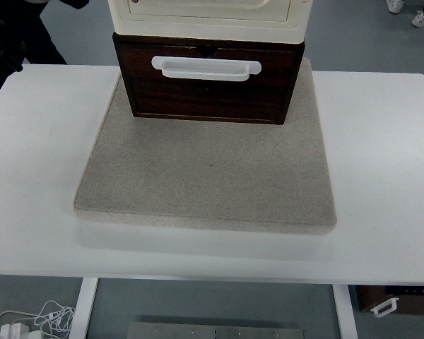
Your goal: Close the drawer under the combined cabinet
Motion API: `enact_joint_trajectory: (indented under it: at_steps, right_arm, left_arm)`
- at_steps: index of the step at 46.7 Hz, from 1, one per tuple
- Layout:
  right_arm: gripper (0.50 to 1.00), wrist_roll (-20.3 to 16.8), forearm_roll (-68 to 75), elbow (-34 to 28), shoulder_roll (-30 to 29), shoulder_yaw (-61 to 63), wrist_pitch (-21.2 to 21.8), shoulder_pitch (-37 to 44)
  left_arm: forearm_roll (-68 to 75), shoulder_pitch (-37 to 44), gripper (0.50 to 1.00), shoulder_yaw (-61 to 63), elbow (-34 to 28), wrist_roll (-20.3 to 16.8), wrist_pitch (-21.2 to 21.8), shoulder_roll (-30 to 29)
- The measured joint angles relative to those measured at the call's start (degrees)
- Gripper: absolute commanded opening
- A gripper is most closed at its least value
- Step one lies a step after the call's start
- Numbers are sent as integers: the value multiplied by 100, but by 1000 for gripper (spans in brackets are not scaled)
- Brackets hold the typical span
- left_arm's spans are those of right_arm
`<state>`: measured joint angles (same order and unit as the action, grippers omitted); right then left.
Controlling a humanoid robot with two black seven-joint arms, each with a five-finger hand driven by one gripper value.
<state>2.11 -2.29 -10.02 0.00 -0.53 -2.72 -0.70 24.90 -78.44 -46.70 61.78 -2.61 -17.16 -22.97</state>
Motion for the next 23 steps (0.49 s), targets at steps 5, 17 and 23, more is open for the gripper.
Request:
enact_joint_trajectory:
  at_steps: [5,17,23]
  right_arm:
    - [952,-1,0,0,0,0,0,0]
    - [952,0,0,0,0,0,0,0]
    - [952,2,0,0,0,0,0,0]
  left_arm:
    - [-156,-5,994,-461,-24,-103,342,-48]
    - [-428,-5,994,-1386,-403,-170,823,-266]
    - [-450,-17,994,-1844,-941,-171,932,-355]
